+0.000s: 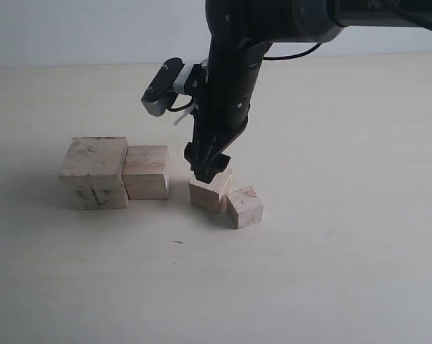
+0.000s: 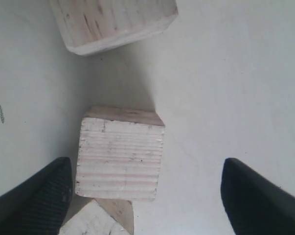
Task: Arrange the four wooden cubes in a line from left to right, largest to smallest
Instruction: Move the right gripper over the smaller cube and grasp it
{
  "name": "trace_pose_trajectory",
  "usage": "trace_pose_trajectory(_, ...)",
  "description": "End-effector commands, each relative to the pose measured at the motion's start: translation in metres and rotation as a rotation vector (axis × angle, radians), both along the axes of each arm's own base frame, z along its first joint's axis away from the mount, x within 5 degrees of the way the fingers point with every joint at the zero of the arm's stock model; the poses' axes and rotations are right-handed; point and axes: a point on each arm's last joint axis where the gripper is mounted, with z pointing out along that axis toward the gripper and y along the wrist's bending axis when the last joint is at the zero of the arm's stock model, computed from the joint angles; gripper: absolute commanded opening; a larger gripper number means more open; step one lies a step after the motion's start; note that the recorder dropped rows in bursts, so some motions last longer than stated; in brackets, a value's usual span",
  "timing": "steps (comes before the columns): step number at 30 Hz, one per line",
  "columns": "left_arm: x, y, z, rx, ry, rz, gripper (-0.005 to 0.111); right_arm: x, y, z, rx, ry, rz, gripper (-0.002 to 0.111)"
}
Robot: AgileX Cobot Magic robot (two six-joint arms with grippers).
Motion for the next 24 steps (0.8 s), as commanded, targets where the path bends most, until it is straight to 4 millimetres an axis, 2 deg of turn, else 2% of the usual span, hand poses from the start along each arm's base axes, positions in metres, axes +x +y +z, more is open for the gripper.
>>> trace_pose_trajectory(1,0.0,0.0,-0.001,0.002,-0.007,-0.007,0.0,0.001,-0.001,0.002,0.011,-0.006,-0.013,0.078)
trace_pose_trajectory(15,0.0,0.0,-0.001,0.002,-0.007,-0.007,0.0,0.001,0.002,0.001,0.043,0.002,-0.027,0.078)
trace_pose_trajectory(24,0.0,0.0,-0.001,0.002,-0.007,-0.007,0.0,0.003,0.003,-0.025,-0.008,0.033,-0.022,0.078)
